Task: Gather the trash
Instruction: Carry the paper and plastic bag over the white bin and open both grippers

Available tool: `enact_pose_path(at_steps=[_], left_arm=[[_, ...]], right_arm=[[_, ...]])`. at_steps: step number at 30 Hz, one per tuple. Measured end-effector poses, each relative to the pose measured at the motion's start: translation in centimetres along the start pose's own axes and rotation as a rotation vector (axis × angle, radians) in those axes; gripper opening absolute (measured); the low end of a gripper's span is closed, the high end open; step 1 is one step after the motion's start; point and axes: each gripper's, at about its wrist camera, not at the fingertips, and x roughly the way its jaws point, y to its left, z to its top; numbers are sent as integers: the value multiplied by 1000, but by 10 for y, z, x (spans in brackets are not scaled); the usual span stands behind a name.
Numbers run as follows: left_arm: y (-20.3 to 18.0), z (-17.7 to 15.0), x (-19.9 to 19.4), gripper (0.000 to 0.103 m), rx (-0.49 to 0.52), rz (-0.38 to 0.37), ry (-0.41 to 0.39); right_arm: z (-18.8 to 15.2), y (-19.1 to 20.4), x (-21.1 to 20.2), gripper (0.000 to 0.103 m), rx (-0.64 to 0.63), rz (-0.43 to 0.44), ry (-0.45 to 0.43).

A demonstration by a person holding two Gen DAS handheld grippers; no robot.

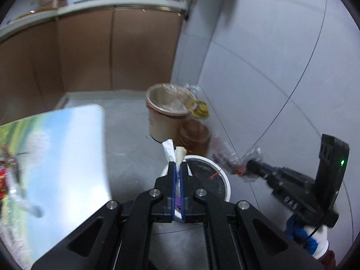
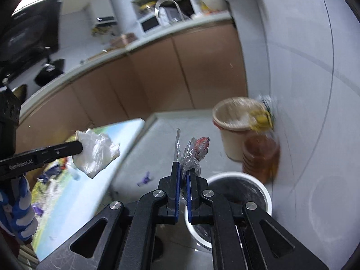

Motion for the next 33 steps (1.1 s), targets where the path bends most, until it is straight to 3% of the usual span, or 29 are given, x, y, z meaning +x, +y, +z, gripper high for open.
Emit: enact_pose_path(at_steps=[8, 9, 12, 18, 33], left_arm=[[-26, -1, 105, 5, 18, -42, 128], [-27, -2, 115, 5, 18, -40, 137], [-26, -5, 143, 5, 1, -60, 179], [-18, -11, 156, 5, -29, -90, 207], [-35, -8, 150, 5, -18, -112, 224]], right_arm=[[-33, -59, 68, 9, 73, -106, 121], [-37, -65, 76, 12, 83, -116, 134], [-49, -76, 93, 35, 92, -156, 172], [-62, -86, 99, 43, 114, -184, 195], [-55, -50, 53, 45, 57, -215, 151]])
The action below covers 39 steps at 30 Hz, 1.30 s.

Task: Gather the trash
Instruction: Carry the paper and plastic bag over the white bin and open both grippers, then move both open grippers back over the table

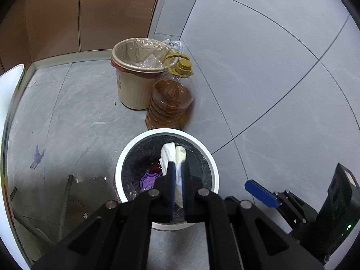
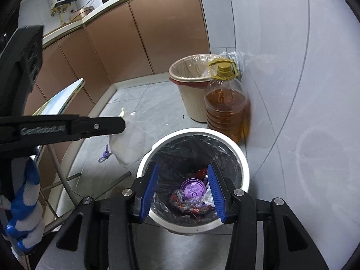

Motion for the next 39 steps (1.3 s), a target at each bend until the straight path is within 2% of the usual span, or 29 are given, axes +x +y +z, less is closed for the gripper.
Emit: enact_pose_path(at_steps=[2, 3, 4, 6, 12, 17, 23, 30, 36, 39], left_arm=[[-3, 1, 0, 7, 6, -2, 3], [-5, 1, 1, 17, 9, -3, 8], [-5, 2, 1, 36, 8, -6, 8], [-5, 2, -2, 53, 7, -4, -6], [-5, 0, -9, 53, 15, -26, -24], [3, -6, -40, 53, 5, -4, -84], [10, -28, -106, 53, 22, 116, -221], [26, -73, -181, 53, -5, 272, -364], [51, -109, -234, 54, -61, 372, -439], [63, -126, -259, 54, -88, 416, -468]], right_arm=[[-1, -1, -6, 45, 7, -9, -4], [-2, -2, -8, 46, 10, -12, -6], [-2, -2, -10, 46, 13, -16, -7], [-3, -3, -14, 46, 17, -22, -8], [-5, -2, -16, 46, 15, -30, -2], [-3, 8, -21, 46, 1, -14, -11], [5, 28, -49, 46, -38, 12, -65], [13, 70, -93, 50, -122, 44, -142], [16, 114, -129, 58, -198, 99, -195], [14, 133, -142, 58, -222, 139, -205]])
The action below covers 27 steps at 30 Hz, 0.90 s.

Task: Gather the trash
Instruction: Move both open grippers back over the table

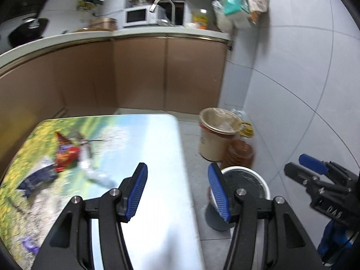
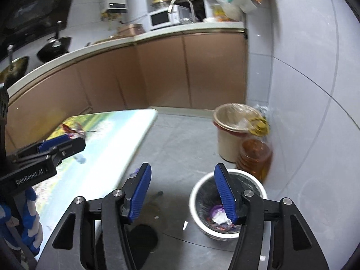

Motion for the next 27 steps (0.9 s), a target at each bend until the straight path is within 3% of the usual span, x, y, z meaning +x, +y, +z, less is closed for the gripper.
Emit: enact_pose_path(at_steps=[10, 27], left_arm=[[54, -17, -60, 54, -62, 86, -84], [121, -63, -124, 55, -159, 177, -124]], right_arm=[[9, 61, -21, 59, -80, 78, -10], [8, 131, -49, 59, -179, 152, -9]])
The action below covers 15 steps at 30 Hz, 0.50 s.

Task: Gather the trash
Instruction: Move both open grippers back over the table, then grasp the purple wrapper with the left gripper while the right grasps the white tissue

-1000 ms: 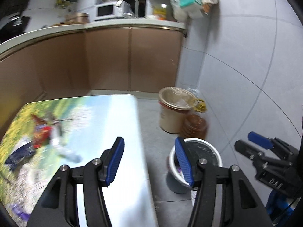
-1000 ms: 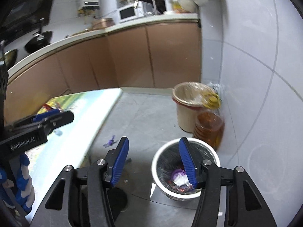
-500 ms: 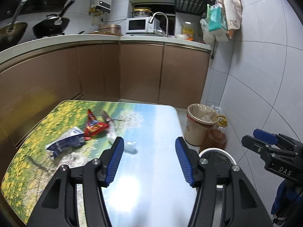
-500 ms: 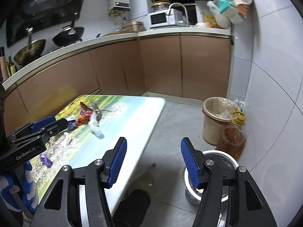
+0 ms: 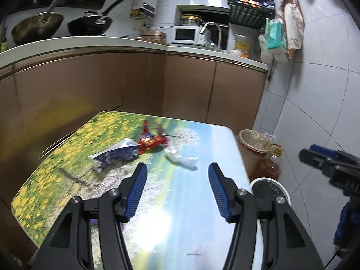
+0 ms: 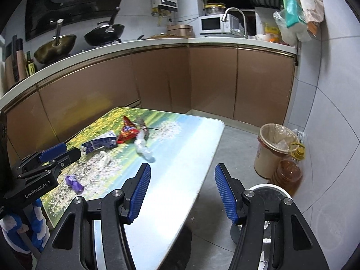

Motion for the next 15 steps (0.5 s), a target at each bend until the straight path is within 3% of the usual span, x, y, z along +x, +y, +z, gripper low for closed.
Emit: enact_pose_path(at_steps=[15], left_arm=[[98, -31, -76, 55, -120, 194, -45]], right_arm=[[-1, 42, -54, 60, -70, 73, -84]])
